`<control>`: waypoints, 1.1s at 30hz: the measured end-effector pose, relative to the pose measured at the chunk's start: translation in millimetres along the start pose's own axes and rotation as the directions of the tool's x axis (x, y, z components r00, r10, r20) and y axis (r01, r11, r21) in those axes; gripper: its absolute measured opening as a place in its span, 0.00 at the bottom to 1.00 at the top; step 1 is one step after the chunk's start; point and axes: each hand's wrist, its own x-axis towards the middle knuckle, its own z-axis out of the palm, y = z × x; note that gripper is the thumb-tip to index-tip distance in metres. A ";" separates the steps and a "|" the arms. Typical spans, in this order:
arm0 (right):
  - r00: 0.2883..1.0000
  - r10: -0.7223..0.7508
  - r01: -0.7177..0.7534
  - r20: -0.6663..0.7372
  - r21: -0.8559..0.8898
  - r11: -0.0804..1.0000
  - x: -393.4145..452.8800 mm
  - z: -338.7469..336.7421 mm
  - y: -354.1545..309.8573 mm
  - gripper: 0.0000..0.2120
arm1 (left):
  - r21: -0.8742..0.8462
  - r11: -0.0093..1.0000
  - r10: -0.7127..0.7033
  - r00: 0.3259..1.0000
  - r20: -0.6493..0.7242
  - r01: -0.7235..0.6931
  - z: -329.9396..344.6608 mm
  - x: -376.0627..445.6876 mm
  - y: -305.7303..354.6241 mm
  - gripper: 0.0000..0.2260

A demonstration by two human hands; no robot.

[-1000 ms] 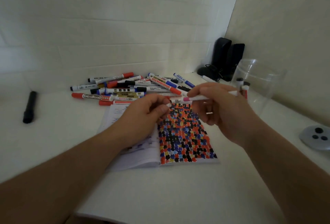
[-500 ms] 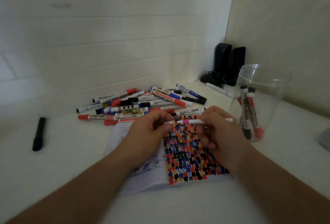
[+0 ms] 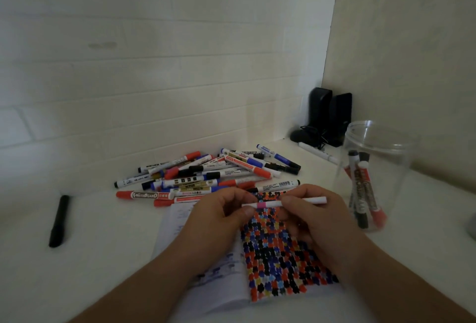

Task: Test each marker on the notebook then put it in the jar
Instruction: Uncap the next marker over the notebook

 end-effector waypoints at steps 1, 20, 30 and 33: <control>1.000 -0.012 0.012 -0.001 -0.021 1.000 -0.1 -0.9 -0.8 0.10 | -0.035 0.999 -0.004 1.000 -0.007 0.004 -0.6 -0.9 1.1 0.07; 0.945 -0.204 0.315 0.257 -0.540 0.781 -6.4 -3.5 3.9 0.17 | 0.639 0.726 0.312 0.950 0.023 -0.254 -63.3 -13.7 13.4 0.07; 0.938 -0.201 0.337 0.283 -0.603 0.723 -5.3 -3.1 9.1 0.02 | 0.728 0.498 -0.135 0.872 -0.471 0.471 -200.9 -52.5 -37.3 0.11; 0.938 -0.213 0.339 0.275 -0.584 0.737 -5.8 -3.5 9.8 0.01 | 0.818 0.380 -0.168 0.902 -0.398 0.432 -194.2 -53.3 -59.2 0.12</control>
